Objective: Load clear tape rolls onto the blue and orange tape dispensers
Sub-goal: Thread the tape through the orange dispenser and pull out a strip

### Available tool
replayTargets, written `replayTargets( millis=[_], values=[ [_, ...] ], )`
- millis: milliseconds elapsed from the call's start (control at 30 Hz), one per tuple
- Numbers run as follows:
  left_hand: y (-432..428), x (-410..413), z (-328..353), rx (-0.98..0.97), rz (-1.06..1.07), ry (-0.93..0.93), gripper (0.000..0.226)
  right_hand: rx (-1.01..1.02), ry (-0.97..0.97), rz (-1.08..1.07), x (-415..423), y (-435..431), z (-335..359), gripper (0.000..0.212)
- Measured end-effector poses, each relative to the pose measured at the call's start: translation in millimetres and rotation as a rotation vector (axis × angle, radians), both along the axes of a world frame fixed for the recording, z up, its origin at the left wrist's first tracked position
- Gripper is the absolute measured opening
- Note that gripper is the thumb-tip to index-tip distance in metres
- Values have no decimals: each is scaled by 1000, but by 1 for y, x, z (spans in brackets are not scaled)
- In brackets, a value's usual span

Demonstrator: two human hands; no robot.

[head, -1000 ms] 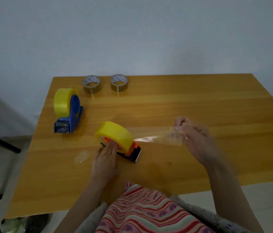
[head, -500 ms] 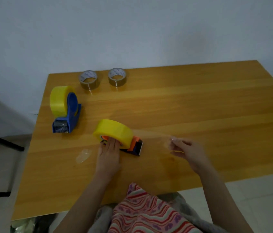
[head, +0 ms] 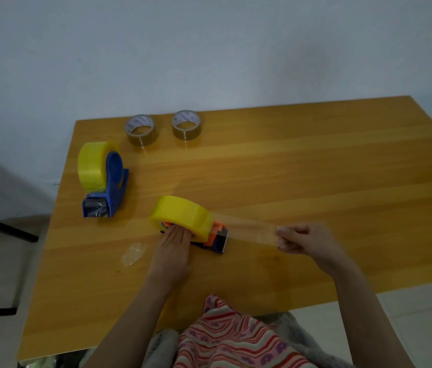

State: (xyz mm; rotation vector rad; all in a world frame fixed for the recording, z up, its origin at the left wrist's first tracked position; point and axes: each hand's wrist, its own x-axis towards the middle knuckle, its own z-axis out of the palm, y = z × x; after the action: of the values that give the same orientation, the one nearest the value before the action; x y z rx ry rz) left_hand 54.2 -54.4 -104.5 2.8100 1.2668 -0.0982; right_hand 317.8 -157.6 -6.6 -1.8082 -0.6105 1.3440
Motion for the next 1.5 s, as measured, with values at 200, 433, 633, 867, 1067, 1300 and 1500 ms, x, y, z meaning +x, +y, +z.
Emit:
replayTargets(
  millis=[200, 433, 633, 867, 1067, 1300, 1500],
  values=[
    [2, 1, -3, 19, 24, -44, 70, 124, -65, -143, 3, 4, 40, 20],
    [4, 2, 0, 83, 1, -103, 59, 290, -92, -79, 5, 7, 80, 19],
    [6, 2, 1, 82, -8, -102, 73, 440, -111, -47, 5, 3, 102, 50],
    [4, 3, 5, 74, -12, -90, 74, 535, -112, -66, 19, -9, 113, 59],
    [8, 1, -2, 70, 7, -83, 73, 217, -65, -72, 39, -15, 69, 35],
    [8, 1, -6, 76, 10, -76, 72, -156, 21, -93, 32, -29, -23, 20],
    [6, 10, 13, -272, 113, -211, 49, -222, 72, -166, 18, -30, -42, 16]
  ],
)
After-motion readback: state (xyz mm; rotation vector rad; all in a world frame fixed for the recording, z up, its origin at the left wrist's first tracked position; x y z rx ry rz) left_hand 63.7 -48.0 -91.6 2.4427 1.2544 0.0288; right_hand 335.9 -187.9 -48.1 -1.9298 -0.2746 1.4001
